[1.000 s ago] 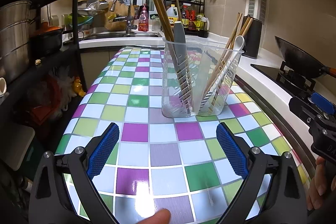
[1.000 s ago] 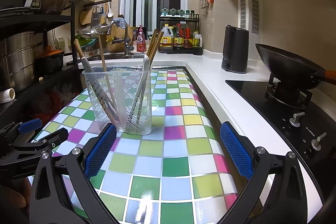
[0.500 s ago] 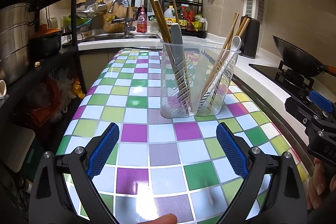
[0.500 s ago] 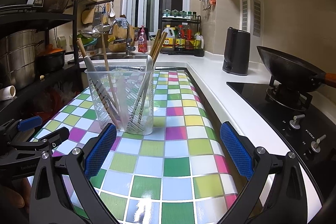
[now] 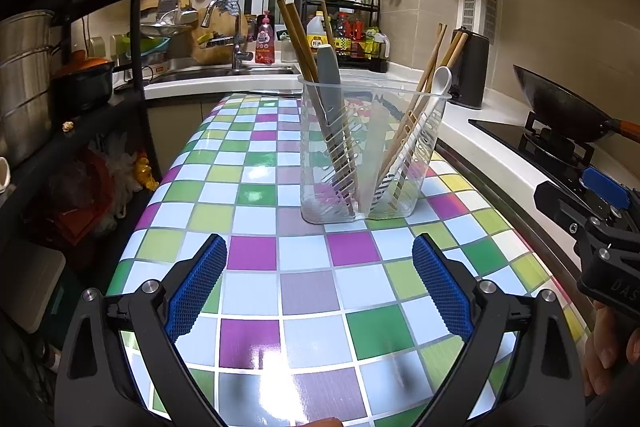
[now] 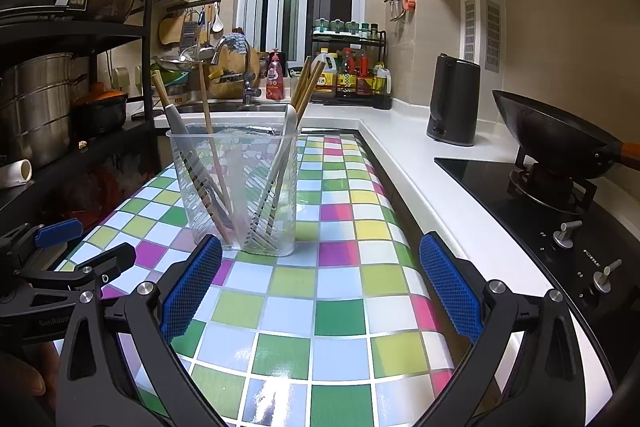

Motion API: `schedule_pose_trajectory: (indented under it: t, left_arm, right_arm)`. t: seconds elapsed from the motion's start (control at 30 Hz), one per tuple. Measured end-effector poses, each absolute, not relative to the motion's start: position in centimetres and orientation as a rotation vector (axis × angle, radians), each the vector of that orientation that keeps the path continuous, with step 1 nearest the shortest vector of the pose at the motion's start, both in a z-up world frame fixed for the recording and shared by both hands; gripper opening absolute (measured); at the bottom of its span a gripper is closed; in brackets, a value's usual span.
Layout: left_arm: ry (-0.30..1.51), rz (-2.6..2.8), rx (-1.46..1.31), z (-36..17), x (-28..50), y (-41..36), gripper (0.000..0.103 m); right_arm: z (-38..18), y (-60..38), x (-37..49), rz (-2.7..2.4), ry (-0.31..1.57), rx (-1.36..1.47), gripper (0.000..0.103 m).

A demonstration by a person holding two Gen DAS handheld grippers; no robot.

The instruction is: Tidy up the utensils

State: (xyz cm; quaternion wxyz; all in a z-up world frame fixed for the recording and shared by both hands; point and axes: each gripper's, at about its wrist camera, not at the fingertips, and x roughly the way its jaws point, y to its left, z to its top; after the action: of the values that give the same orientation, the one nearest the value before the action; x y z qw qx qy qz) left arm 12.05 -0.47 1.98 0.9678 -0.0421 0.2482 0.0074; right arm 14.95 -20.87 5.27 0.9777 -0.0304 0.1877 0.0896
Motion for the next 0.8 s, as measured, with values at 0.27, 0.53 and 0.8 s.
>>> schedule_pose_trajectory:
  t: [0.27, 0.53, 0.8]
  left_arm:
    - [0.502, 0.015, -0.086, 1.96, 12.03, -0.47, 0.092]
    - [0.496, 0.006, -0.069, 2.06, 11.88, -0.60, 0.094]
    - [0.497, 0.004, -0.071, 2.17, 11.93, -0.57, 0.095]
  right_arm:
    - [5.27, -20.82, 14.94, 0.181, 0.378, -0.062, 0.097]
    - [5.34, -20.72, 14.80, 0.185, 0.377, -0.066, 0.097]
    - [5.35, -20.66, 14.79, 0.184, 0.375, -0.067, 0.097]
